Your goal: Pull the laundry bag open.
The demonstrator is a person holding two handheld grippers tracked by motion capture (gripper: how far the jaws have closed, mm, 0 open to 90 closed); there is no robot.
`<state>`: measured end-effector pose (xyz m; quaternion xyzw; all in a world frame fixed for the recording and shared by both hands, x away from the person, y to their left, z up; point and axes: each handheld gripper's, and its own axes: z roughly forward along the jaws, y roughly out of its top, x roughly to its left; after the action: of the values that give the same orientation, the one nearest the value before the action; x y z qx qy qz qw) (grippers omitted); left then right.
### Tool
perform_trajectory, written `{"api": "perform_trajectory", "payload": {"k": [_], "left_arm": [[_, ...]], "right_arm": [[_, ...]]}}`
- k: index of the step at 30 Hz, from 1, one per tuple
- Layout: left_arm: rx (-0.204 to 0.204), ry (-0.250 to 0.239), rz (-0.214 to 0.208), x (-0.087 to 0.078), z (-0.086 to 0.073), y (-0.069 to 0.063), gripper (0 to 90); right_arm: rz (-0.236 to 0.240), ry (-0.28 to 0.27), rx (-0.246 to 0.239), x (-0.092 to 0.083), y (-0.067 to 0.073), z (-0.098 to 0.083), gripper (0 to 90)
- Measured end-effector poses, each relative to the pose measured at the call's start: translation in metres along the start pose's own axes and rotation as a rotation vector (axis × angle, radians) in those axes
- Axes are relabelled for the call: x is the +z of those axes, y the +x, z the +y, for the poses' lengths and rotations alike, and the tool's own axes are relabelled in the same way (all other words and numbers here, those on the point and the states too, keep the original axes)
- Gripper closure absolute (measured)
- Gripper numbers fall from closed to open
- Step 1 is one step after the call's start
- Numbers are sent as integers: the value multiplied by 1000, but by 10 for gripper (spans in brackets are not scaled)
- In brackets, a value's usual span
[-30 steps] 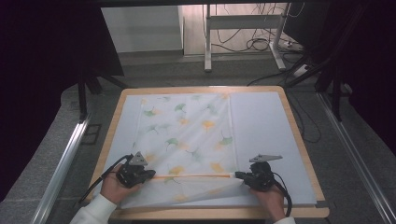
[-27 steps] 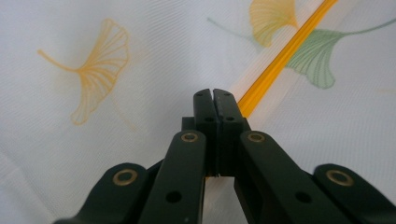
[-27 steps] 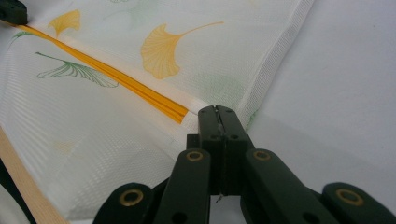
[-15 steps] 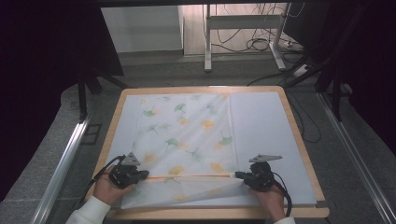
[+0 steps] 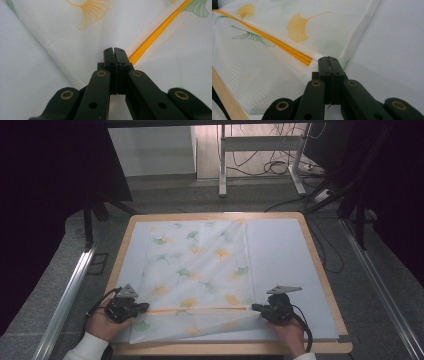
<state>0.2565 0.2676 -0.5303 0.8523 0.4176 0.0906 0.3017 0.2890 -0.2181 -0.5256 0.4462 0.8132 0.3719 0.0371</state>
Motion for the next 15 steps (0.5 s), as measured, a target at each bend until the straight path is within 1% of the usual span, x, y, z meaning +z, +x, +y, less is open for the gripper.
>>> {"api": "perform_trajectory", "payload": {"k": [4,7,9,13,15], "left_arm": [[1,-7,11,-3,-4,2,900],[-6,-16,8,-5,-6,3,900],[-7,-20,14,-6,-8,4,900],[-36,-33,10,-10,-13,9,900],[-41,-39,4,-10,-14,10,900]], "right_arm": [[-1,0,-1,0,0,0,899],[-1,0,-2,0,0,0,899],[-1,1,-2,0,0,0,899],[-1,0,-2,0,0,0,899],[-1,1,-1,0,0,0,899]]}}
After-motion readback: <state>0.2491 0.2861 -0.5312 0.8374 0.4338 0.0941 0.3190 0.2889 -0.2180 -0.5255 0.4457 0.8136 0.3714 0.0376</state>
